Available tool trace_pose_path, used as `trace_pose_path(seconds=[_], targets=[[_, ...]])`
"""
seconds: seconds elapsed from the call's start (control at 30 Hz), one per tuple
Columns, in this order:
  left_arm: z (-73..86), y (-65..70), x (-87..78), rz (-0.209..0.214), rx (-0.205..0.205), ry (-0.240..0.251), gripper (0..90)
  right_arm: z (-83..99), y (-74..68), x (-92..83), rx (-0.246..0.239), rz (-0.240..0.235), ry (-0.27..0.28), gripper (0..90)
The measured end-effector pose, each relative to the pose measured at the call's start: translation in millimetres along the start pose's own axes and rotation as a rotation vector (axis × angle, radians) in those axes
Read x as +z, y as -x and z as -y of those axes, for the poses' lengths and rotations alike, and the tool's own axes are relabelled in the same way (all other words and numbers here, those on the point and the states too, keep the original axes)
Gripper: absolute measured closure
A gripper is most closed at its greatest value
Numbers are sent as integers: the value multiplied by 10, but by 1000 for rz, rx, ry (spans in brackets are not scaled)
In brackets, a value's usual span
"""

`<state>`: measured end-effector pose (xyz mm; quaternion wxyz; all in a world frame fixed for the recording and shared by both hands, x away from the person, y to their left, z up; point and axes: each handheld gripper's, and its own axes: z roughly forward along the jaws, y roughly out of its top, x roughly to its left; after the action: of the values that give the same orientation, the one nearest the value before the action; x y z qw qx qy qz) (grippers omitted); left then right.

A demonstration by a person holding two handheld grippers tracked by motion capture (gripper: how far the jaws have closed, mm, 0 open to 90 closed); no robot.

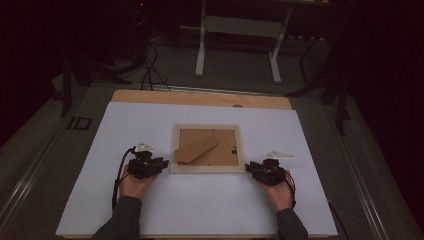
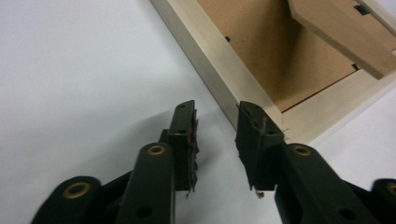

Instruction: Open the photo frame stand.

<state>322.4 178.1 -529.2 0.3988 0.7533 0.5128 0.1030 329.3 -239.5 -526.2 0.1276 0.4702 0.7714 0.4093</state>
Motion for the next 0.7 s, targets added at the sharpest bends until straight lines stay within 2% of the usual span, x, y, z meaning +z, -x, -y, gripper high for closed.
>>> trace_pose_path(seconds=[0.07, 0.2, 0.33, 0.57, 0.7], targets=[[-10, -7, -15, 6, -4, 4, 636, -2, 1, -1, 1, 0, 3, 696], [-22, -39, -60, 44, -32, 24, 608, 0, 12, -14, 9, 2, 7, 693], [-38, -70, -125, 42, -53, 44, 571, -3, 6, -6, 9, -8, 6, 698], [-142, 14, -243, 31, -11, 77, 502, -4, -1, 18, 8, -12, 6, 696], [-197, 68, -290, 80, -1, 102, 482, -2, 6, 11, 8, -9, 6, 696]])
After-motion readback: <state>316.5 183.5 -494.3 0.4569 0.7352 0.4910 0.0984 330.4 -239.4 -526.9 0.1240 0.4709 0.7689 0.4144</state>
